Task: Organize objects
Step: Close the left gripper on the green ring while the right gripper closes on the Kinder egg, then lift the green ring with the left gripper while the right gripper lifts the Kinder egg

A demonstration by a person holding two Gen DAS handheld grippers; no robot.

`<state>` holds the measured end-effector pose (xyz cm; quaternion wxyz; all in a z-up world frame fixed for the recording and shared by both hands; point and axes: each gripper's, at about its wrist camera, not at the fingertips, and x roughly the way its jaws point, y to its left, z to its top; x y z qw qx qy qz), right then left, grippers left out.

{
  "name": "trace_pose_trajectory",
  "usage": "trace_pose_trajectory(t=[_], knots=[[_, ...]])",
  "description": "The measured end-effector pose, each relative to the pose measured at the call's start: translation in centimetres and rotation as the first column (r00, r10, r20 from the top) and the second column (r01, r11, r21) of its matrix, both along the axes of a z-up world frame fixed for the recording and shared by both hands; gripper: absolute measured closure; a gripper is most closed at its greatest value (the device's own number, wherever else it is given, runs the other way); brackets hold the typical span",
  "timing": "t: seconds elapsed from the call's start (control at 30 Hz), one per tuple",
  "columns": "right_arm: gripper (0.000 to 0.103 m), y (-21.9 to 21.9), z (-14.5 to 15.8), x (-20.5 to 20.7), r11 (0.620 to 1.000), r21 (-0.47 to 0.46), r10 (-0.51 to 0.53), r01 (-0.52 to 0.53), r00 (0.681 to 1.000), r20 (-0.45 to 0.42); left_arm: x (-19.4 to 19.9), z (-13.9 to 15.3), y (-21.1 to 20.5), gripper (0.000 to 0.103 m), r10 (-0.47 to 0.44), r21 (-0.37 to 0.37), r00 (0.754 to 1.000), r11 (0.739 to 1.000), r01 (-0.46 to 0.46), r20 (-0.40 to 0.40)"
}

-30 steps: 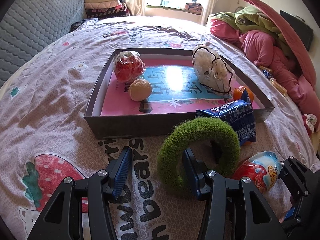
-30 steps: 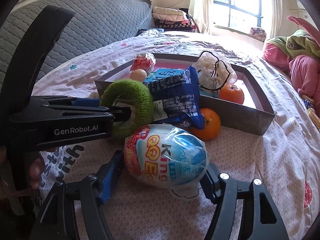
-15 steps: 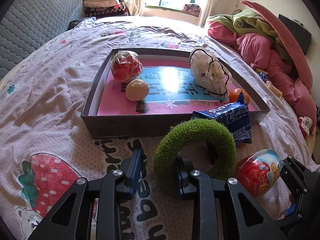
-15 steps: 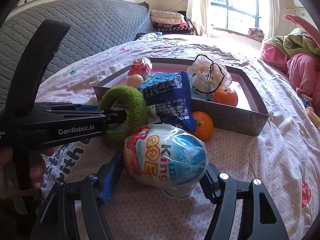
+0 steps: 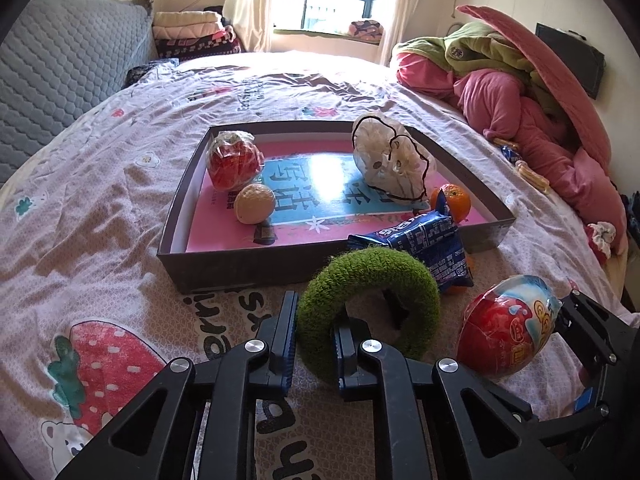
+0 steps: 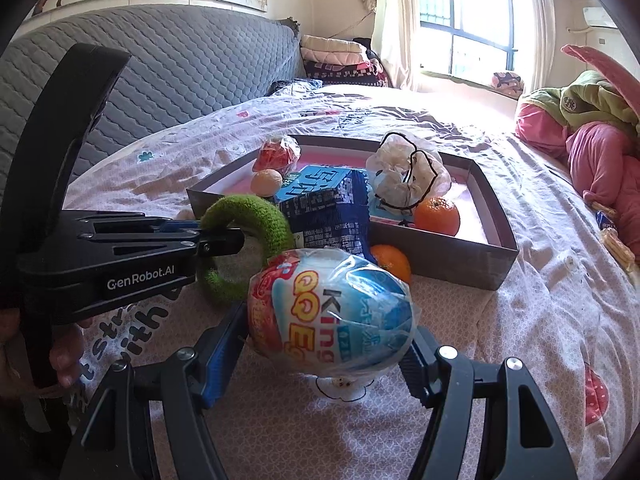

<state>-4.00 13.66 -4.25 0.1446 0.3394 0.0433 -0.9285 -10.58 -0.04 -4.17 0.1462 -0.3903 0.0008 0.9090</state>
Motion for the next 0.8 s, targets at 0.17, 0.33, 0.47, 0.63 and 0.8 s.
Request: trace_pose_trajectory(t=[0.17,0.33,0.47,0.63,0.8], knots=[[0.034,0.2,0.5,0.3,1.0,0.001,-0.003,0.003,1.0,-0.026,0.4,0.5,-0.1,0.088,0.006,-0.003,1.0,1.0,-0.006,-0.024],[0.034,0.4,1.1,0.4,1.0,-0.002,-0.007,0.007,0.999,-0.053,0.8,1.0,-0.5,0.088,0.016,0.015,0.999,1.0,-0.015,-0.043],[0.034,0.4,1.7,0.6,1.0,0.003,-0.016,0.017,0.997,-0.077,1.1,1.7,-0.5,0.088,0.015,0.028,0.998,1.0,-0.014,-0.06],[0.034,0.5,2.6,0.8,0.999,0.01,-0.029,0.03,0.993,-0.112,1.8,2.4,-0.4,0.088,0.022,0.004,0.995,1.0,-0.022,-0.1],[0.034,1.1,3.2,0.8,0.999,0.01,-0.049,0.051,0.99,-0.135,2.1,3.1,-0.4,0.088,0.025,0.002,0.993,1.0,-0.025,-0.12]])
